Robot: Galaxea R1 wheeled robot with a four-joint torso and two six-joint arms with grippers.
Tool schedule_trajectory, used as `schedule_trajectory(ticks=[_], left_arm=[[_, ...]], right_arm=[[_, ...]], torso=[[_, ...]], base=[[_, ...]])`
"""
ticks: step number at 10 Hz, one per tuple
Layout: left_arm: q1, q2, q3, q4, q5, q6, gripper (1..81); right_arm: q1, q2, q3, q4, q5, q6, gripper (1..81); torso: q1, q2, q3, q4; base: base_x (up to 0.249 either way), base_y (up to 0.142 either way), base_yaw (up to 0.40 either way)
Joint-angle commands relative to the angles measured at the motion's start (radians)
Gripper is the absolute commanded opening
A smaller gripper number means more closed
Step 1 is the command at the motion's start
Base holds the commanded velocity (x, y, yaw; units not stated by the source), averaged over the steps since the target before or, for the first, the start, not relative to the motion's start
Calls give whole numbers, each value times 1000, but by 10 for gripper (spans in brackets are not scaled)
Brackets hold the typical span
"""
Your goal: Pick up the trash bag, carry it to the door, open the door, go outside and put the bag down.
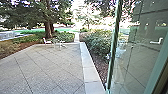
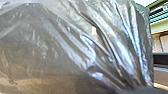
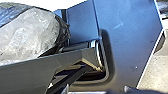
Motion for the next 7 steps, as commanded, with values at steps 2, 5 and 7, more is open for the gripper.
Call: schedule_trajectory(ticks=[2,5,7], left_arm=[[-56,4,6,3,57,7,10],[-56,4,6,3,59,7,10],[-56,4,6,3,59,7,10]], right_arm=[[40,15,15,-18,-65,-22,811],[40,15,15,-18,-65,-21,811],[40,15,15,-18,-65,-22,811]], torso=[[1,0,0,0],[2,1,-1,0],[2,1,-1,0]], base=[[127,0,0],[127,0,0],[127,0,0]])
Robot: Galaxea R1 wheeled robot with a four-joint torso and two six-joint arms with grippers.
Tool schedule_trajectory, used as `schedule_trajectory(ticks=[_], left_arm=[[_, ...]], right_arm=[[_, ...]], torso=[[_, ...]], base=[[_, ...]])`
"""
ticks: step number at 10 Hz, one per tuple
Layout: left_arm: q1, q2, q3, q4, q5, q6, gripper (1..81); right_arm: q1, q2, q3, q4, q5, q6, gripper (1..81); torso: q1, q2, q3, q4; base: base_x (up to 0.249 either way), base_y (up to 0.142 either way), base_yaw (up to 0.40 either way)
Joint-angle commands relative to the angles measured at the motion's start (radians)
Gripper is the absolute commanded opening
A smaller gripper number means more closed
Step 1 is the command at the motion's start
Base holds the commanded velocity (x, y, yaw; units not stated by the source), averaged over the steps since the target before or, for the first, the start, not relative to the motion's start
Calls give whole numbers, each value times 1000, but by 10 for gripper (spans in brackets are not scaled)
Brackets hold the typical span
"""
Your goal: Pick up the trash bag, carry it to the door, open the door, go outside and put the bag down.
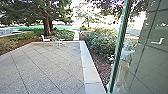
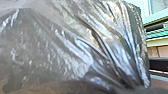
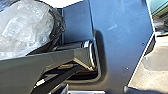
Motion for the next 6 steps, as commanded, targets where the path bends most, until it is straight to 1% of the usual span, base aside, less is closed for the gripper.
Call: schedule_trajectory(ticks=[1,6], left_arm=[[-45,-3,0,3,61,7,10],[-45,-3,0,1,63,7,10]], right_arm=[[39,24,19,-11,-59,-10,811],[39,24,19,-11,-59,-10,811]], torso=[[0,0,0,0],[1,0,0,0]], base=[[127,0,0],[127,0,0]])
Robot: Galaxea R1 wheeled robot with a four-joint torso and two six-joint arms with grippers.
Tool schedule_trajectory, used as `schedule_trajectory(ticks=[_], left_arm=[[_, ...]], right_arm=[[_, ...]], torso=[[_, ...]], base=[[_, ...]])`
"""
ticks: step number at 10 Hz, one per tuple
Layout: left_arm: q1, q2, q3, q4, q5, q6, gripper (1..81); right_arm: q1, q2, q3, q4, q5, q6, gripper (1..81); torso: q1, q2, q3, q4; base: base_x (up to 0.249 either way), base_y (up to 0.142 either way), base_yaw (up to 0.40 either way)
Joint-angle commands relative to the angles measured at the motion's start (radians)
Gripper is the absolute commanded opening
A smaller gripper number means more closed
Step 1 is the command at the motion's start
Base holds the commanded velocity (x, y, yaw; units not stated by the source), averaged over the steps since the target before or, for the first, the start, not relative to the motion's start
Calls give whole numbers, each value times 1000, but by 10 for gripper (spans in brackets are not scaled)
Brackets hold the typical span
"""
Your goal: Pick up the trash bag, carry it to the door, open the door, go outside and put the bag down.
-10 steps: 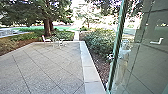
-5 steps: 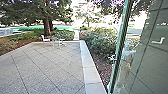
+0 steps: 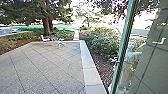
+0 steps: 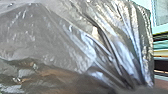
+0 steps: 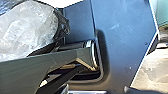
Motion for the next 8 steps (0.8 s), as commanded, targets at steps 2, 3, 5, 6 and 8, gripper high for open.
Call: schedule_trajectory(ticks=[2,3,5,6,8], left_arm=[[-45,-3,4,1,65,6,10],[-45,-3,4,1,65,6,10],[-45,-3,4,1,65,6,10],[-45,-3,4,1,65,6,10],[-45,-3,4,1,65,6,10]], right_arm=[[39,20,19,-11,-59,-15,811],[39,20,19,-11,-59,-15,811],[39,22,19,-11,-59,-15,811],[39,22,19,-11,-59,-15,811],[39,22,19,-11,-59,-15,811]], torso=[[0,0,0,0],[0,0,0,0],[0,0,0,0],[0,0,0,0],[1,0,0,0]], base=[[126,0,0],[126,65,0],[126,77,0],[126,78,0],[126,78,0]])
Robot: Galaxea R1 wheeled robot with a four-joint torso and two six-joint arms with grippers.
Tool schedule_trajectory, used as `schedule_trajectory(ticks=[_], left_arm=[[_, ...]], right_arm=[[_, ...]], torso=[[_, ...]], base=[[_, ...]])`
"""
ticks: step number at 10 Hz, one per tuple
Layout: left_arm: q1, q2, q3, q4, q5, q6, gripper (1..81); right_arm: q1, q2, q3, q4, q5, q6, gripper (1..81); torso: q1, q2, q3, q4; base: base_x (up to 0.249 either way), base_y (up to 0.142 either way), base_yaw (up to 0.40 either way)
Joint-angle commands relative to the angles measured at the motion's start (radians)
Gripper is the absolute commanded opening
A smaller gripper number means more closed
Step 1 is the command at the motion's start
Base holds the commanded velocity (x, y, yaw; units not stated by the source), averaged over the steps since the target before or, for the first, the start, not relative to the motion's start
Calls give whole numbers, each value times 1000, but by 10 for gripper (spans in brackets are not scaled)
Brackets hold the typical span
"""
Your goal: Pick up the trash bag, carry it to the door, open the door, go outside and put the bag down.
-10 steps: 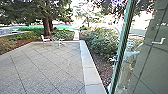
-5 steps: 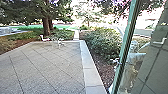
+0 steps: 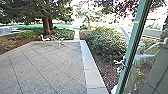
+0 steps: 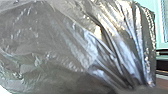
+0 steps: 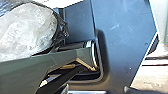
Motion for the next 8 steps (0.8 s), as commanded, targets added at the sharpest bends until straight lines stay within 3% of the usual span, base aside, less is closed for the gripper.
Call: schedule_trajectory(ticks=[1,4,8], left_arm=[[-45,-2,5,1,65,6,10],[-45,0,5,1,65,6,10],[-45,0,5,1,66,6,10]], right_arm=[[39,22,19,-11,-59,-11,811],[39,22,19,-11,-59,-11,811],[39,22,19,-11,-59,-11,811]], torso=[[0,0,0,0],[0,0,0,0],[-1,0,0,0]], base=[[125,78,0],[124,69,0],[113,0,0]])
